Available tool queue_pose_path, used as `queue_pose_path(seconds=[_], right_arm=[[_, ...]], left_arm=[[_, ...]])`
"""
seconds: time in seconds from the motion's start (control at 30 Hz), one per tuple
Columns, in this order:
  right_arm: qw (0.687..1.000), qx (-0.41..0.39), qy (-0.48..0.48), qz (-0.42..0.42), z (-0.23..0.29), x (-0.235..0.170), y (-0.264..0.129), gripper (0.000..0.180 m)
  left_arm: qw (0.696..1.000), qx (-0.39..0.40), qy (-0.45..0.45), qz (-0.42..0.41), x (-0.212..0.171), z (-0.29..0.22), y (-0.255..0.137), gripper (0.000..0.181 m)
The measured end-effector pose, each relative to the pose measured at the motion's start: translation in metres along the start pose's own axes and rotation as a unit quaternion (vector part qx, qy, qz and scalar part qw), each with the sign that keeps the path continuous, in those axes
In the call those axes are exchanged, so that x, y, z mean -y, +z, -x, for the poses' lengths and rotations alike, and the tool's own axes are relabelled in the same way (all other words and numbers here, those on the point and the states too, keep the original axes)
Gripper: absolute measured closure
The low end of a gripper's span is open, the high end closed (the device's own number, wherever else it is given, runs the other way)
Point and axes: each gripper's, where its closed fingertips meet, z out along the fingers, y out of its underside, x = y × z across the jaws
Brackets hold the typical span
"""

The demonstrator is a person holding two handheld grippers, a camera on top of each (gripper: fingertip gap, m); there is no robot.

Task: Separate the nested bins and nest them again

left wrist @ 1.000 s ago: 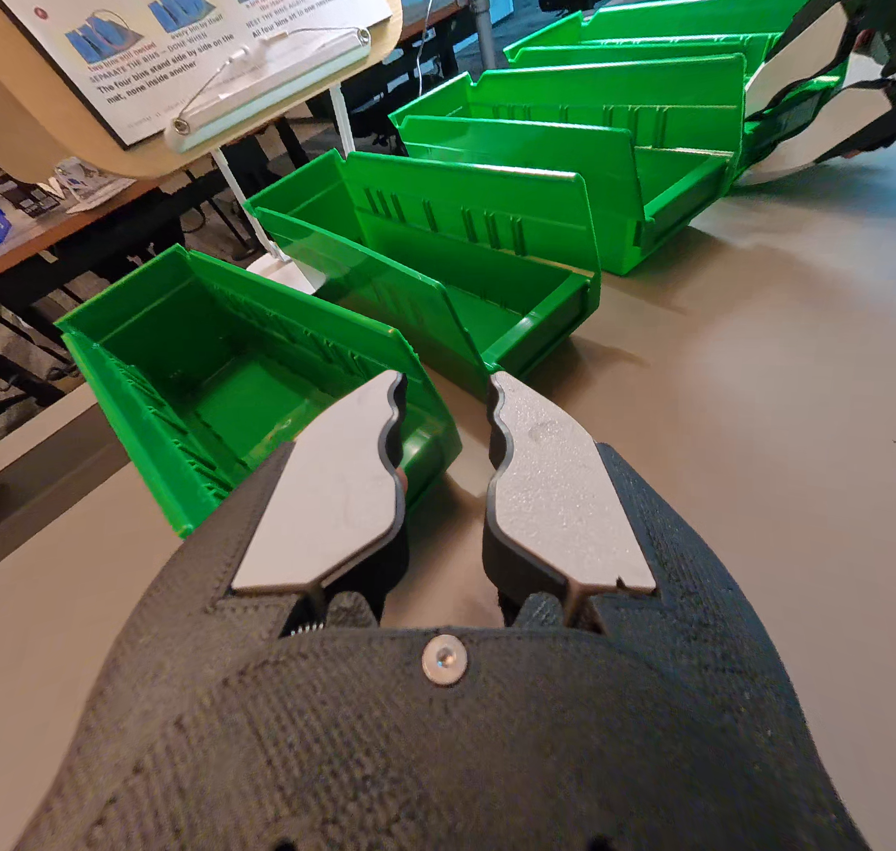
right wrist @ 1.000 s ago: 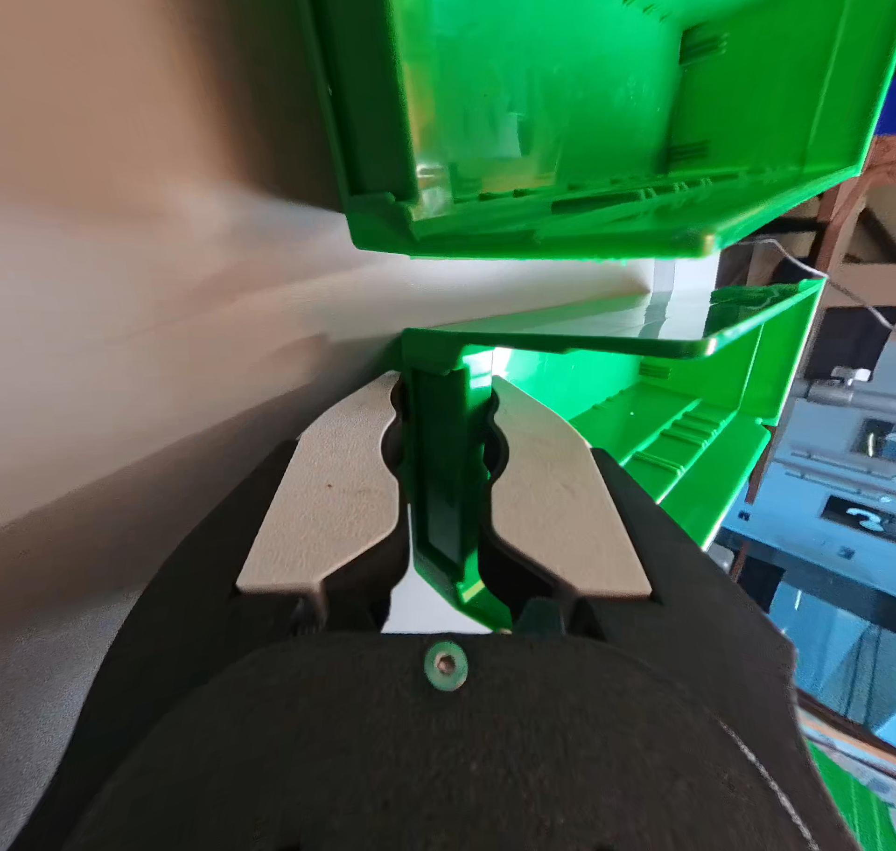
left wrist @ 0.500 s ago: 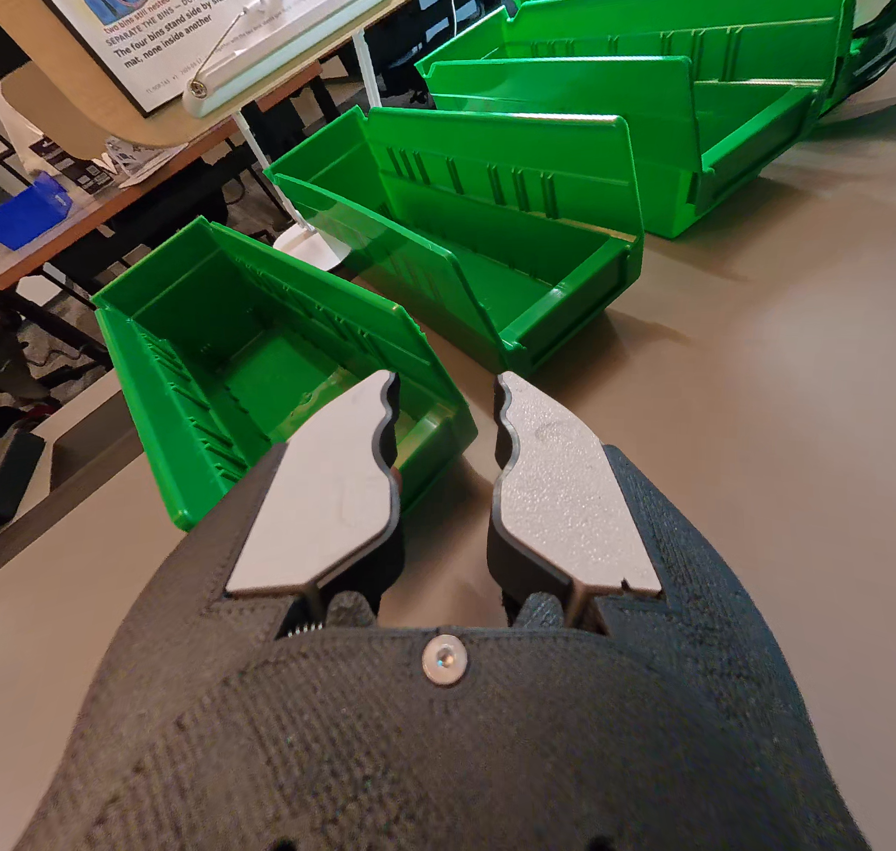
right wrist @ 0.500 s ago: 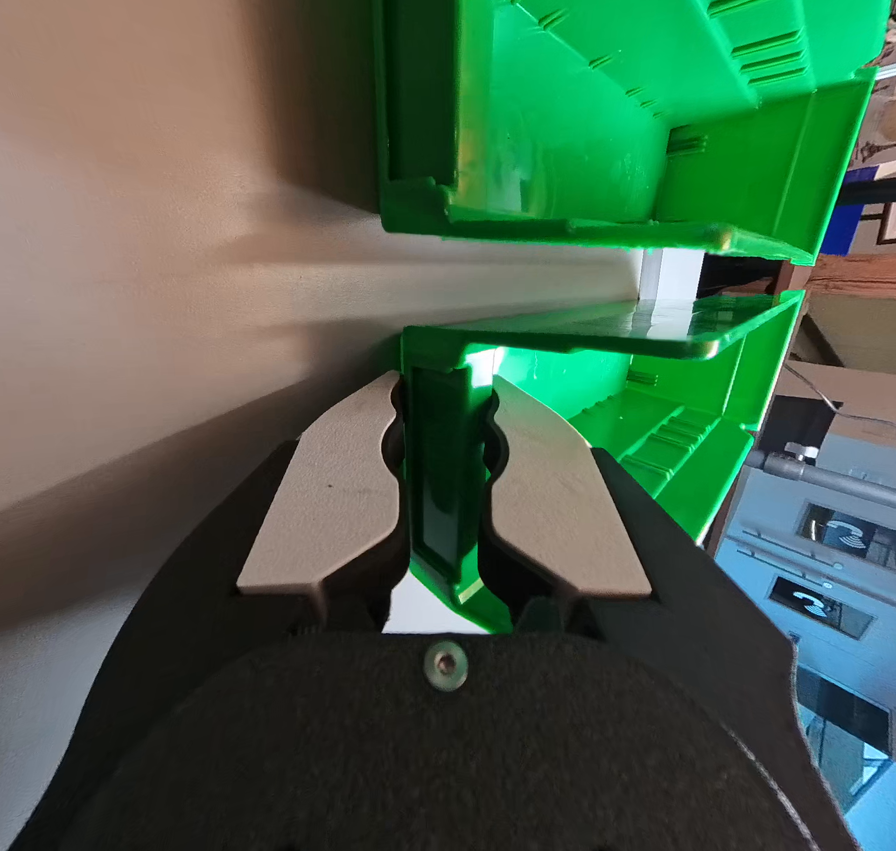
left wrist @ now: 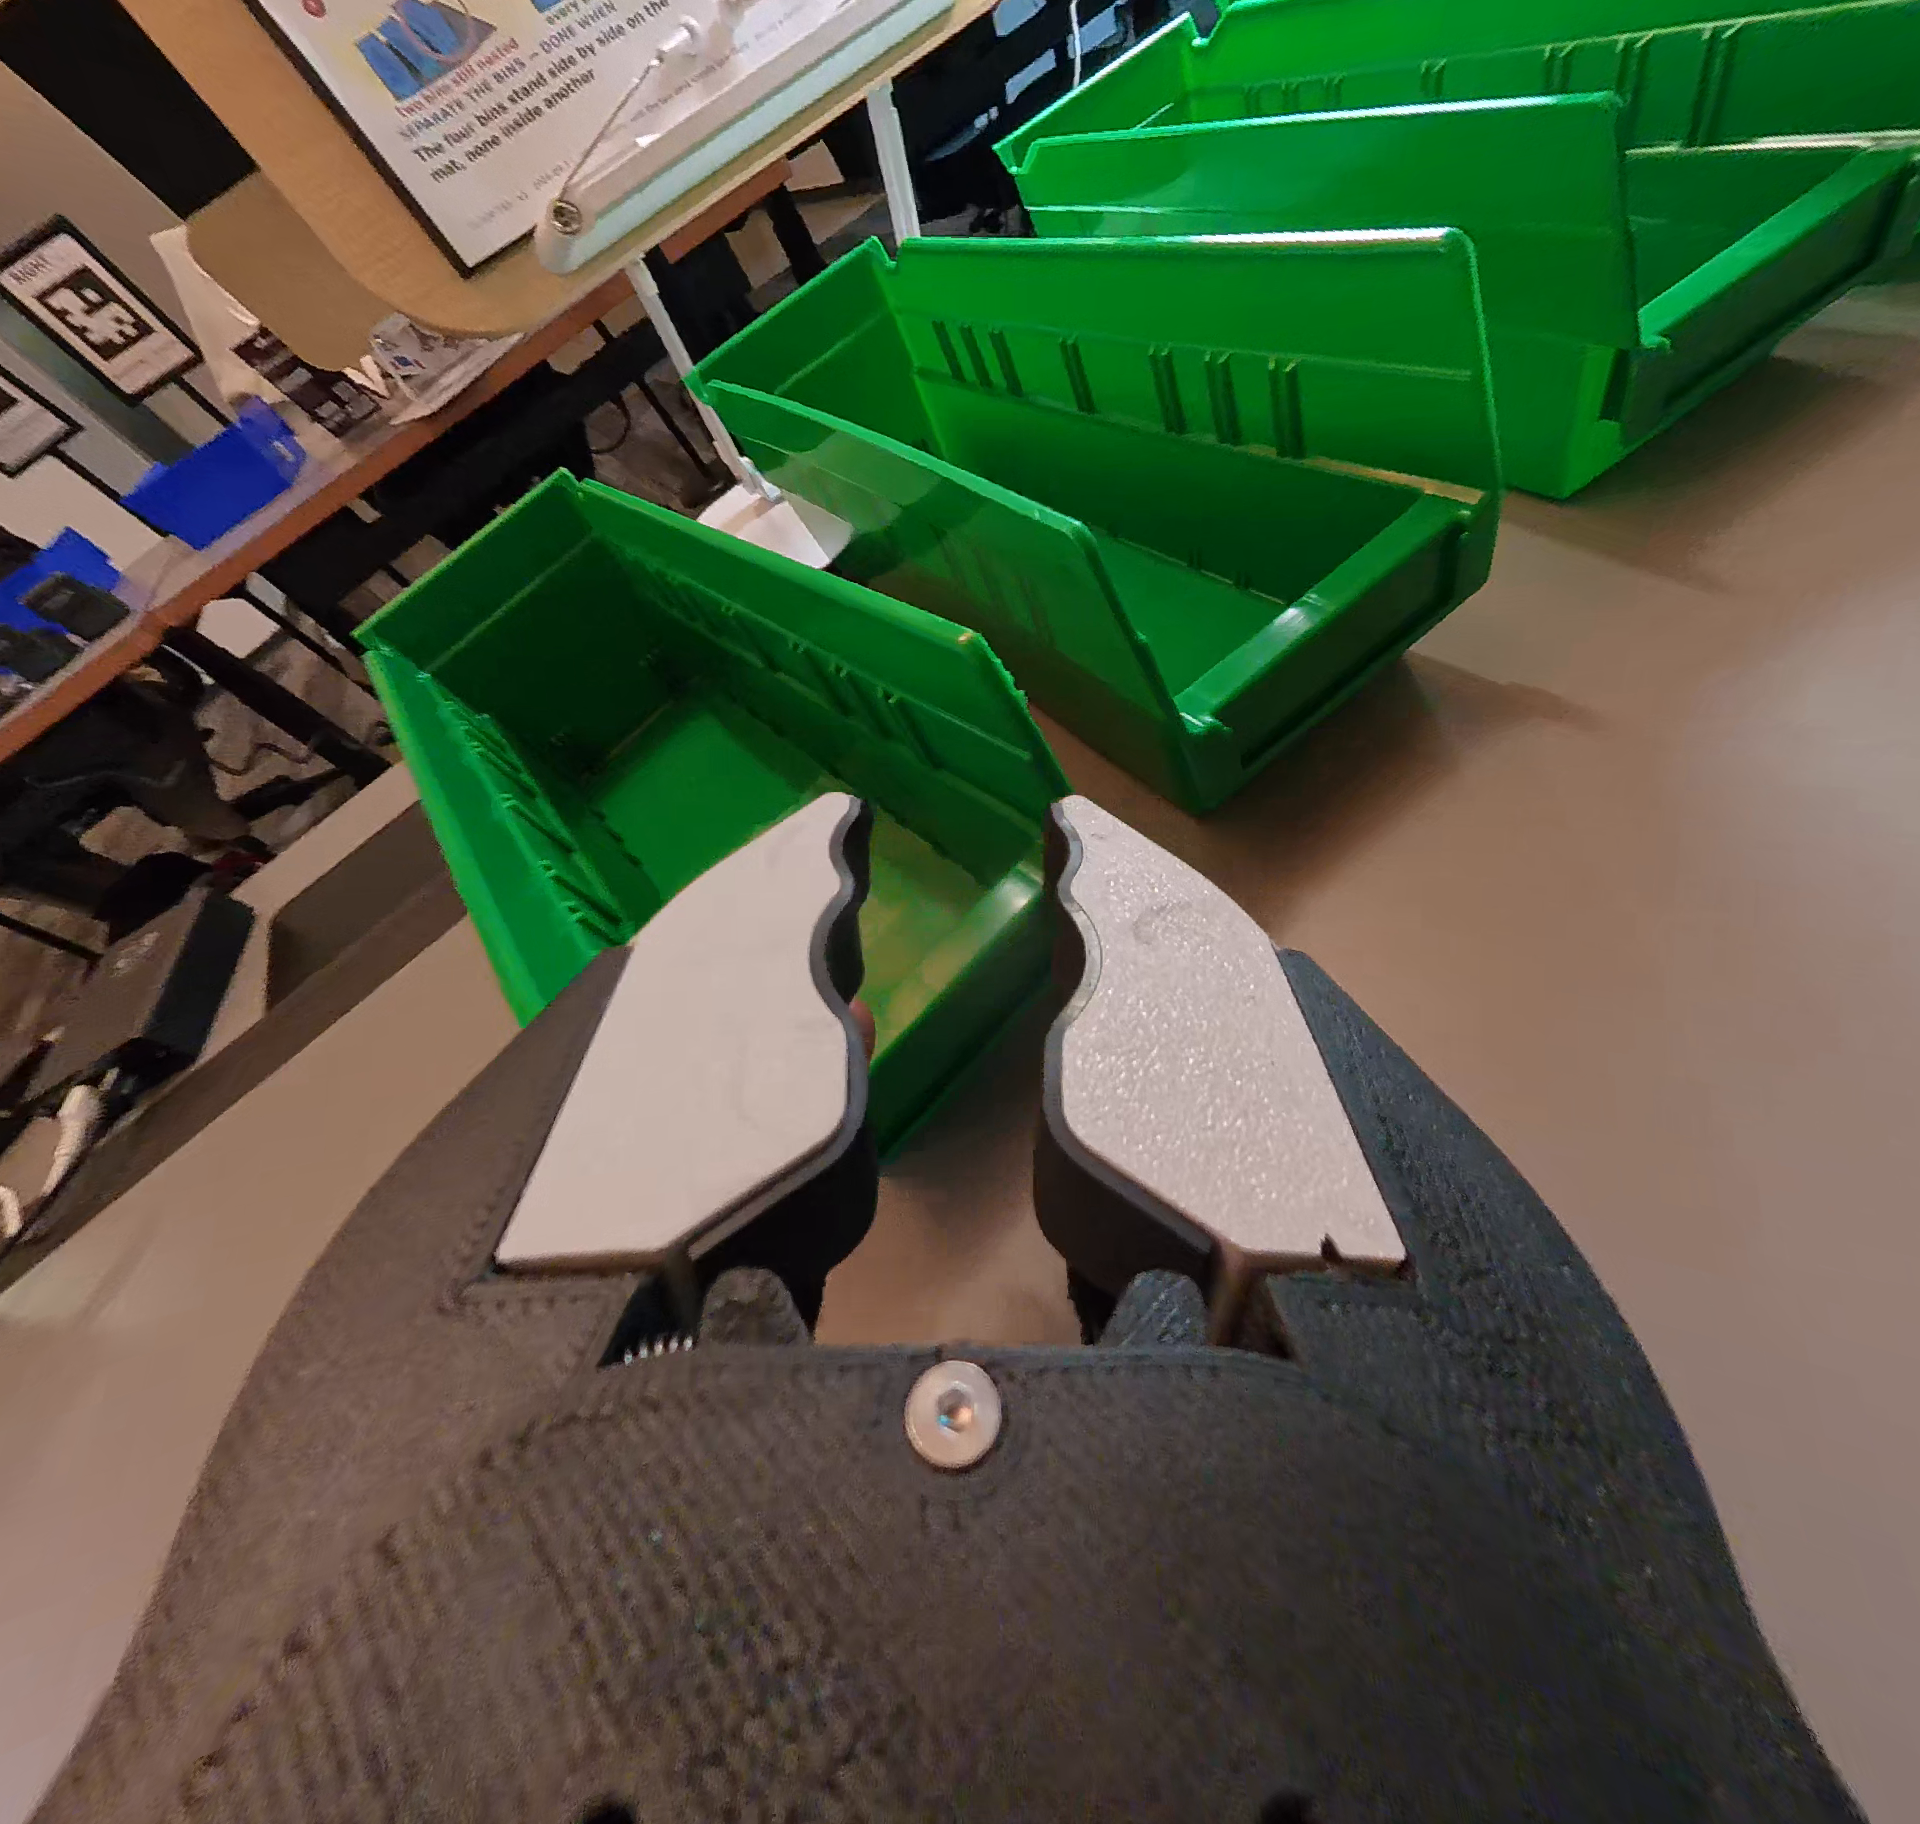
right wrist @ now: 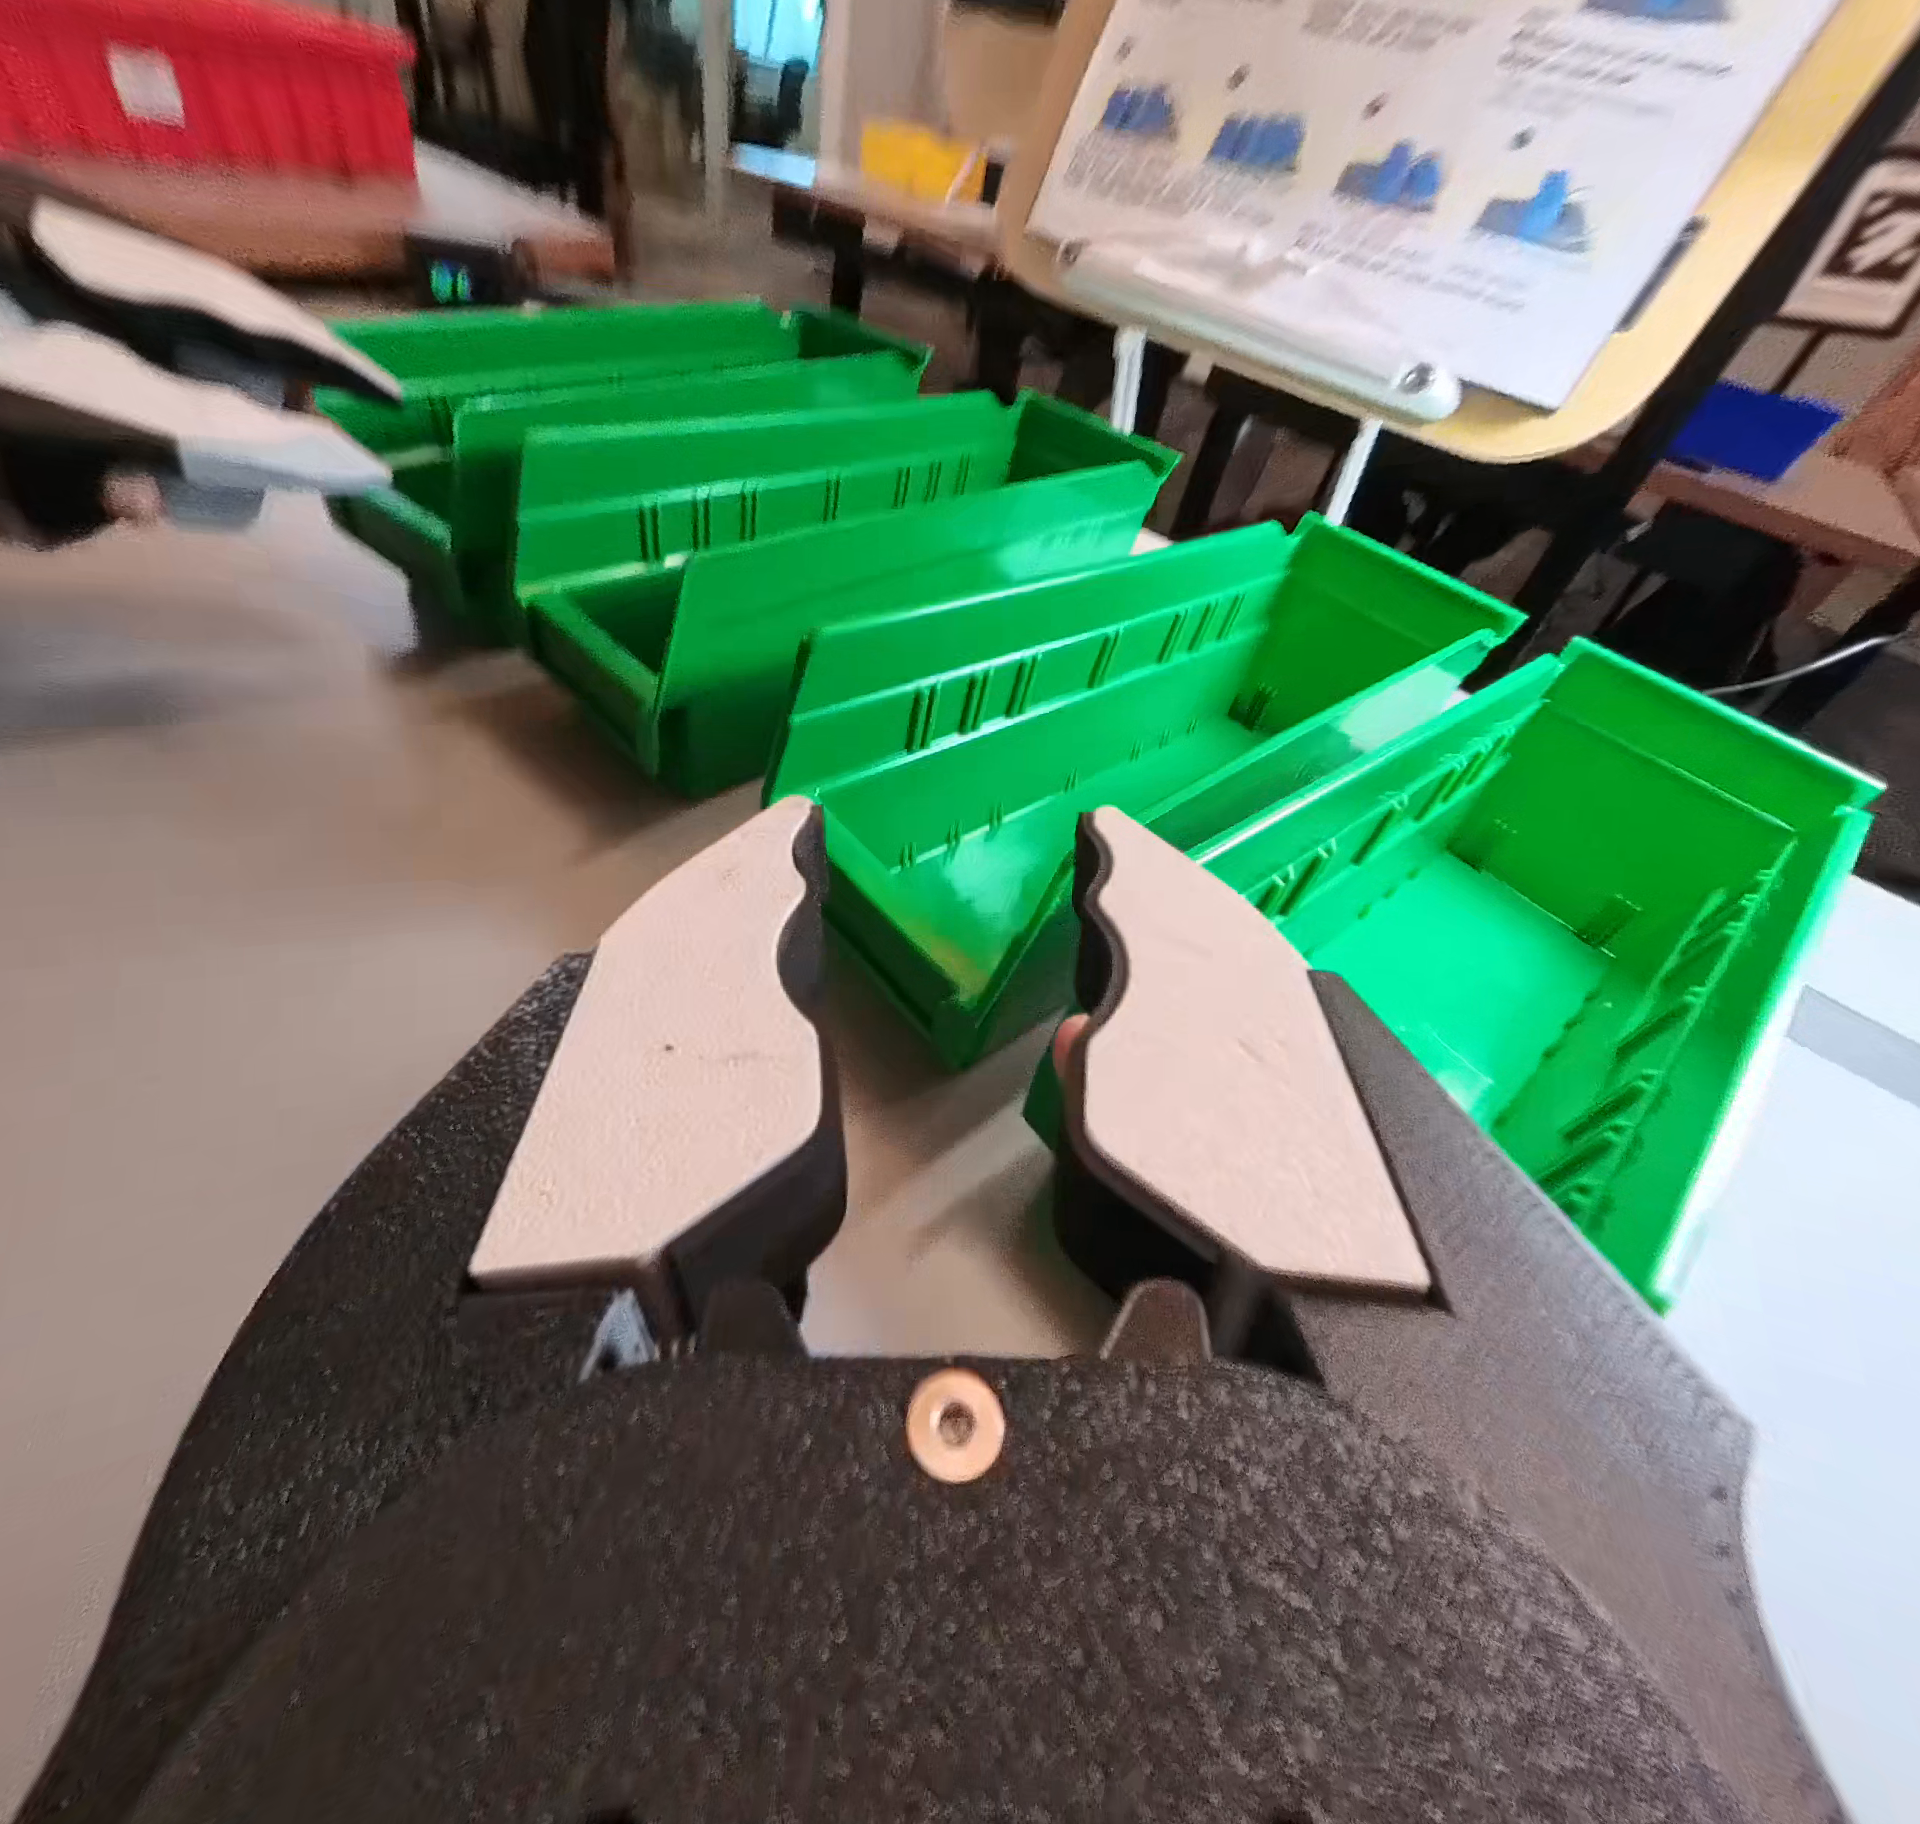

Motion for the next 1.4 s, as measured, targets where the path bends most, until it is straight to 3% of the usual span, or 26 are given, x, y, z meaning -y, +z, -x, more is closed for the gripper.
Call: queue_pose_path(seconds=[0.2,0.97,1.4], right_arm=[[0.998,-0.012,-0.015,-0.063,0.006,-0.002,0.003,0.139],[0.997,-0.004,0.019,-0.075,0.001,-0.009,0.006,0.145],[0.998,0.023,0.003,-0.066,0.015,-0.011,0.017,0.146]], left_arm=[[1.000,0.005,-0.008,-0.021,-0.001,0.008,0.000,0.150],[0.999,0.014,-0.021,-0.047,-0.001,0.003,0.002,0.155],[0.994,0.064,-0.024,-0.090,0.004,0.020,-0.009,0.159]])
